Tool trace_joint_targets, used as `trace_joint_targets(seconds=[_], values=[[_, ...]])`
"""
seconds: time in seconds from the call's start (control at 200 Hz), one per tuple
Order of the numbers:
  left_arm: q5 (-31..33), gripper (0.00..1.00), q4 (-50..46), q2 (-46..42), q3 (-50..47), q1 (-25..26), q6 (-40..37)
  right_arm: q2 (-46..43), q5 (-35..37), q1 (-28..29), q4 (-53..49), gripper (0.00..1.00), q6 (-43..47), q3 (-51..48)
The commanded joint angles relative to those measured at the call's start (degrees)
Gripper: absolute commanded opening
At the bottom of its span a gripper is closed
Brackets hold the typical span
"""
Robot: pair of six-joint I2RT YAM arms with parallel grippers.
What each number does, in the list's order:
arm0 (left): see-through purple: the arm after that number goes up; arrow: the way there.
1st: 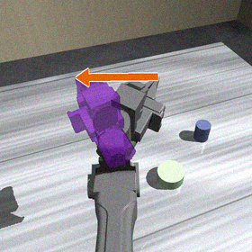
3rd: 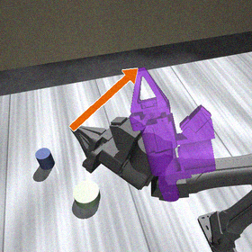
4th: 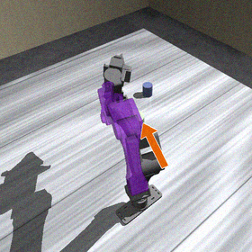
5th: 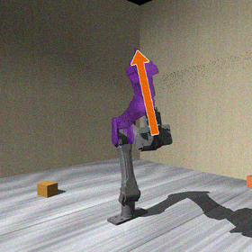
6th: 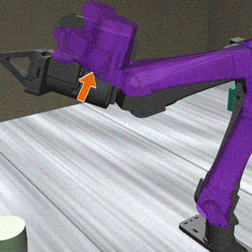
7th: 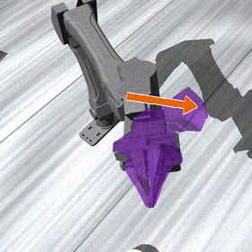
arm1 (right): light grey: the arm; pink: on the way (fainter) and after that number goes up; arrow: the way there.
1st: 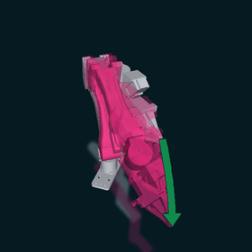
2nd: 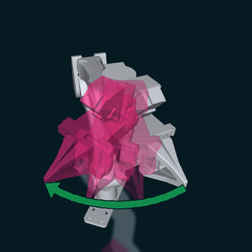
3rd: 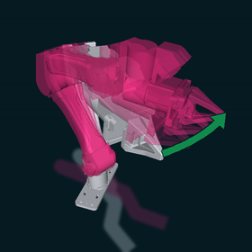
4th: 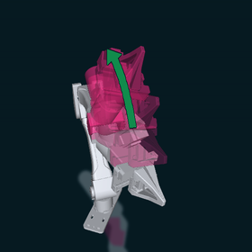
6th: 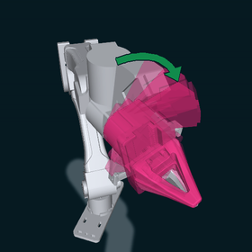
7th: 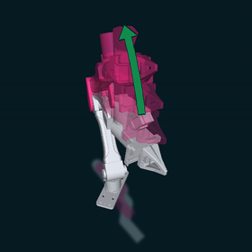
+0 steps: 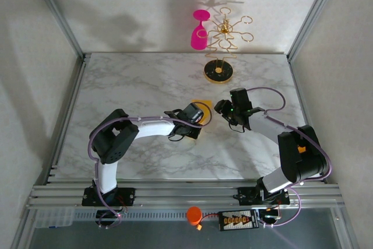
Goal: Fold a paper plane with a square sheet of paper (pick it up from the middle)
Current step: Fold the wing for the fifth time at the center of the table.
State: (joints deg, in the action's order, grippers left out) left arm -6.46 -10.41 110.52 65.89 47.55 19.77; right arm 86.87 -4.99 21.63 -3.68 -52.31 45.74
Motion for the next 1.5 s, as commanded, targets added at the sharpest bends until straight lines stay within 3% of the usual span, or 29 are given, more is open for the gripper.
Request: trace_joint_targets(seconds=[0.0, 0.255, 0.421, 0.566, 1.131, 1.492], values=[[-6.0, 0.0, 4.2, -1.7, -4.1, -2.0, 2.1, -0.1, -0.6, -0.4, 0.5, 0.58, -0.3, -0.8], [-15.2, 0.02, 18.1, -5.0, -14.1, -6.8, 7.3, 0.9, -8.2, -0.4, 7.0, 0.58, 2.0, -2.4], [-18.5, 0.04, 23.1, -5.5, -17.6, -9.1, 10.1, 4.1, -19.4, -0.4, 16.6, 0.55, 4.6, -4.1], [-19.4, 0.06, 23.7, -4.9, -18.5, -10.2, 11.2, 8.3, -26.8, 0.4, 20.9, 0.46, 7.0, -3.5], [-22.4, 0.1, 25.6, -3.5, -20.6, -12.1, 12.9, 19.0, -34.2, 6.5, 21.7, 0.19, 13.9, 4.0], [-22.3, 0.16, 25.8, -2.7, -20.8, -12.4, 12.8, 23.4, -36.2, 7.6, 21.8, 0.18, 14.2, 7.1]])
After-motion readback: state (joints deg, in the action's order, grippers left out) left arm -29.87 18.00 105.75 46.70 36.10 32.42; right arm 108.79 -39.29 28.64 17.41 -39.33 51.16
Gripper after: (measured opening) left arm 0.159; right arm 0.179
